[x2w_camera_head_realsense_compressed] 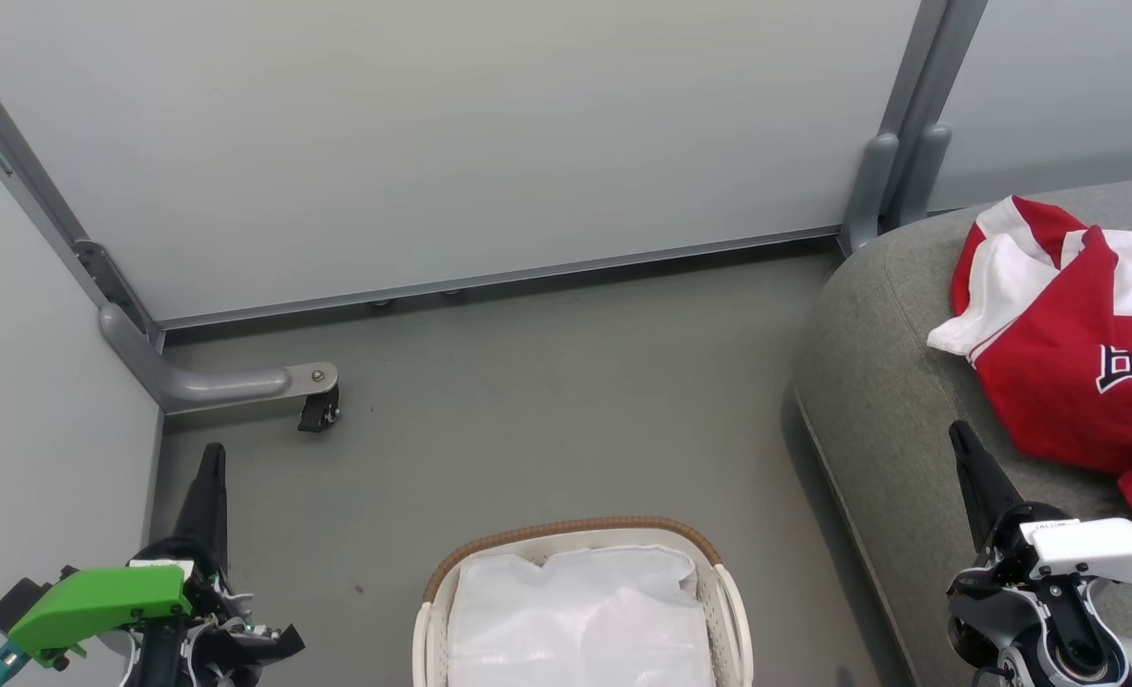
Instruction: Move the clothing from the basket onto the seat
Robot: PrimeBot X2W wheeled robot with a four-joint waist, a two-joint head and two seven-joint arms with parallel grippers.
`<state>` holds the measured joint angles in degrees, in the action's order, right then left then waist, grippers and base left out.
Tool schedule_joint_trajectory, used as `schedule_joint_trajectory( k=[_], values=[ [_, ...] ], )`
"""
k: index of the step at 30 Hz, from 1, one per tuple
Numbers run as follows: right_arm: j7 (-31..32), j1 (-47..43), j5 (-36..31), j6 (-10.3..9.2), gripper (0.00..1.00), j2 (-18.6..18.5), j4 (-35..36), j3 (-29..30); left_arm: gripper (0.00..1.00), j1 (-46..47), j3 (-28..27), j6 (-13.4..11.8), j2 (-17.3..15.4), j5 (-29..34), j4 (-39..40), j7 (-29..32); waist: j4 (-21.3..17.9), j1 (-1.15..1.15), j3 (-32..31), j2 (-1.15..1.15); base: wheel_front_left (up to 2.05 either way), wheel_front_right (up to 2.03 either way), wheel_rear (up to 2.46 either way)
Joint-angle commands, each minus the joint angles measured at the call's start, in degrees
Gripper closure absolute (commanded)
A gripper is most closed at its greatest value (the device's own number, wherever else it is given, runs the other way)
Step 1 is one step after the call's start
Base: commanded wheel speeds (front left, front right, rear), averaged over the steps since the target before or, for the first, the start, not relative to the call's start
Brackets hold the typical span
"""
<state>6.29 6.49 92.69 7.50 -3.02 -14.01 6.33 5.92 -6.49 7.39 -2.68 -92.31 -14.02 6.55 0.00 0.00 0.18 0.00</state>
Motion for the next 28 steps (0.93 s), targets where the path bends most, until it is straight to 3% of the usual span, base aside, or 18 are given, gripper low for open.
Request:
schedule_joint_trajectory(
  k=[1,28],
  values=[
    [0.35,-0.62,-0.22,-0.02,1.0,-0.08,0.14,0.16,1.0,0.64,-0.12,0.18,-0.38,-0.19,0.07,0.17,0.0,0.0,0.0,0.0,0.0,0.0,0.0],
    [0.27,-0.6,-0.3,-0.02,1.0,-0.03,0.13,0.25,1.0,0.64,-0.11,0.18,-0.38,-0.2,0.07,0.17,0.0,0.0,0.0,0.0,0.0,0.0,0.0]
  ],
)
